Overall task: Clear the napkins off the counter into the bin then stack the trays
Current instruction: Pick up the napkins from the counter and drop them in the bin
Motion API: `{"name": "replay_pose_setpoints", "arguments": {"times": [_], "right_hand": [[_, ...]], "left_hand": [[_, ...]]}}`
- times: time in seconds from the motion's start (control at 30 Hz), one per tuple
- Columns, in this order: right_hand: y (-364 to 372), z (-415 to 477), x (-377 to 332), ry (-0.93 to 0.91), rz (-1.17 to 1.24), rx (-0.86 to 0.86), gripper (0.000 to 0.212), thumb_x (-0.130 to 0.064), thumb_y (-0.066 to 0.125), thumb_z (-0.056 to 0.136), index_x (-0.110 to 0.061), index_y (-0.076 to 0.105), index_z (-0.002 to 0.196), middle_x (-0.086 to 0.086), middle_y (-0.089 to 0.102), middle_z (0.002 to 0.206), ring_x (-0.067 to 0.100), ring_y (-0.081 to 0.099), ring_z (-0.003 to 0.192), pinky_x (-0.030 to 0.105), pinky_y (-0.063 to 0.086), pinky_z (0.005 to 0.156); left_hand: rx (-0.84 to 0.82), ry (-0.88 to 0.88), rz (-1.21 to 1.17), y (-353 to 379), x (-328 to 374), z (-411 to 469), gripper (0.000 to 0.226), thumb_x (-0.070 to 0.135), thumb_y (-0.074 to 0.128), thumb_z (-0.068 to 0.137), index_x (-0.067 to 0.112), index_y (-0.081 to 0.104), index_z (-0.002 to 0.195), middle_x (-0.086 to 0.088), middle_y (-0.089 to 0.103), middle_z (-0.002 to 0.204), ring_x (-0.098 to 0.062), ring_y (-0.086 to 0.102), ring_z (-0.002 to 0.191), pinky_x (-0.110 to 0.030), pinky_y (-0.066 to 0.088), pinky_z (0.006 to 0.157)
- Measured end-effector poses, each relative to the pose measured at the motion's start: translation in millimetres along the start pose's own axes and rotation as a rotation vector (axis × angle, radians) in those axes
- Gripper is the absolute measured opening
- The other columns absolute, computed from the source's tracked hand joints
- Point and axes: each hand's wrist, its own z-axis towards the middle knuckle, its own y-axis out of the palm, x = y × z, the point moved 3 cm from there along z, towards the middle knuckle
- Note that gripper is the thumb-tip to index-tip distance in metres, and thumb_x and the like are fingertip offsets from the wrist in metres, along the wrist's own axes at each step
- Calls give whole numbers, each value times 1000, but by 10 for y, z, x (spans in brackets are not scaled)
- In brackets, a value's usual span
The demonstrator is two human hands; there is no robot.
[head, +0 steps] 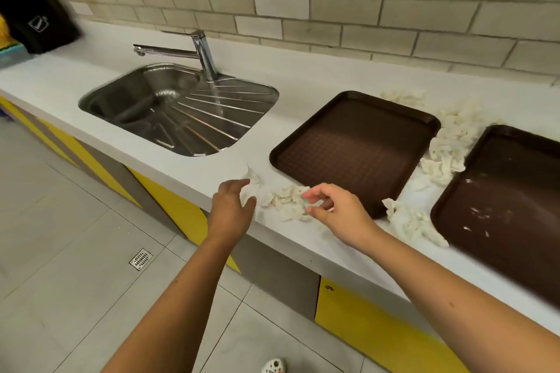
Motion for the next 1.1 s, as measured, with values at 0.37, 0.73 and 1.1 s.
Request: {"name": "replay_pose_setpoints", "arguments": {"times": [0.37,0.73,1.1], "right_hand": [[671,426,-79,-89,-510,-210,77,-2,63,79,-33,38,145,-8,46,132,5,47,85,26,48,79],[872,564,-65,-170,-803,-160,30,-29,52,96,-27,60,125,-4,58,117,19,56,110,33,47,80],[710,395,-284,-11,-463,133,15,-27,45,101,-17,56,103,-4,51,105,14,53,88,26,45,77]], "left_hand": [[-205,212,342,208,-189,775,48,46,47,98,36,41,144,1,31,156,-26,33,138,-42,39,105],[-158,399,149,267,-350,801,31,26,45,102,17,63,126,-12,59,117,-26,52,112,-33,46,90],[-78,361,-48,17,-22,759,44,40,21,103,11,54,100,0,62,82,-23,59,74,-32,42,65]]}}
